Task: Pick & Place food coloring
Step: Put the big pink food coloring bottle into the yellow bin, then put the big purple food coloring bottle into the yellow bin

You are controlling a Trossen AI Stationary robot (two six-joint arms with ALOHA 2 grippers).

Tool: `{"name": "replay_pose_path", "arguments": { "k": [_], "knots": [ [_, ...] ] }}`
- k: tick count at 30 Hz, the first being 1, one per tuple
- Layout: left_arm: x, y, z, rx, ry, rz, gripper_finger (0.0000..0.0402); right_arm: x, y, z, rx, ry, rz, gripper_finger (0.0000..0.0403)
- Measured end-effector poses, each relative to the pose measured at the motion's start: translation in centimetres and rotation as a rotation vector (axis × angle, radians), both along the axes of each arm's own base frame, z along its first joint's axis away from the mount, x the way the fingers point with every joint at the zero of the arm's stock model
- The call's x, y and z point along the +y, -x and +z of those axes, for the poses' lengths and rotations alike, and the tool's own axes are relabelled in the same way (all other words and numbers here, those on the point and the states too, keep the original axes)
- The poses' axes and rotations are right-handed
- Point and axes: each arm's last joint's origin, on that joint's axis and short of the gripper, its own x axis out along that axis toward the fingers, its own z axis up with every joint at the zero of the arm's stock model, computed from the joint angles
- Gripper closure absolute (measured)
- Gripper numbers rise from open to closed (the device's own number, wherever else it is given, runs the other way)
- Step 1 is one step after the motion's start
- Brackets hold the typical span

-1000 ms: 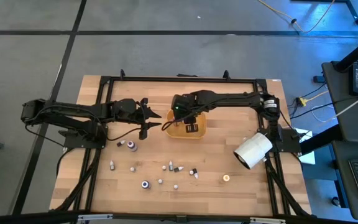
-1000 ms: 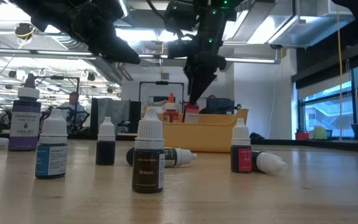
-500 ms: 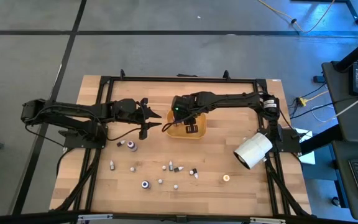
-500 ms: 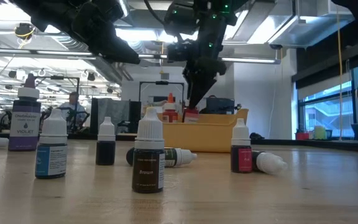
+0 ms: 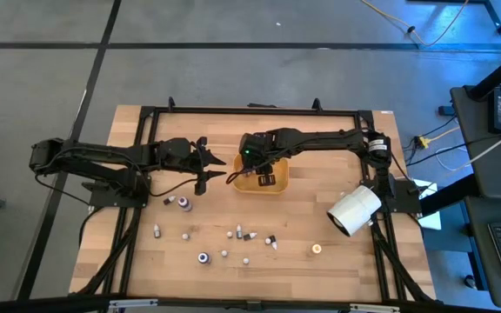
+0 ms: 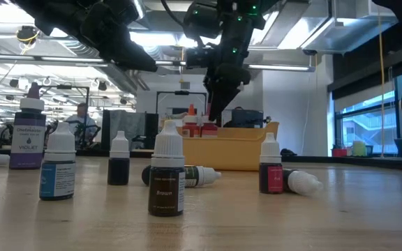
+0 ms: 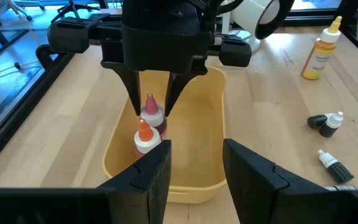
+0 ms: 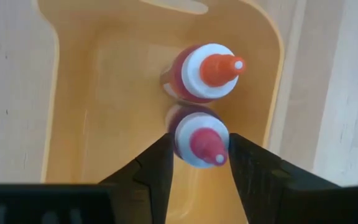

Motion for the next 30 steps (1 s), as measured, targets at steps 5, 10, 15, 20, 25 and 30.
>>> {"name": "replay_pose_path", "arguments": {
  "k": [5,10,15,20,25,30],
  "knots": [
    [0.0,0.0,0.0,0.000,0.000,0.000,0.0260,0.0,0.0,0.4,0.004,0.011,0.007,0.0249],
    [0.0,0.0,0.0,0.000,0.000,0.000,0.0260,0.0,-0.3,2.4,-0.017,0.010,-0.001,0.0248],
    [0.0,0.0,0.0,0.000,0.000,0.000,0.0260,0.1,-0.1,6.1,-0.034,-0.030,-0.055,0.0248],
    [0.0,0.0,0.0,0.000,0.000,0.000,0.0260,1.5,1.6,8.4,0.008,-0.240,-0.086,0.0248],
    [0.0,0.0,0.0,-0.001,0.000,0.000,0.0260,4.1,3.8,8.9,-0.053,-0.221,-0.089,0.0248],
    [0.0,0.0,0.0,-0.001,0.000,0.000,0.0260,6.5,7.8,8.0,-0.188,-0.075,-0.163,0.0248]
  ]
}}
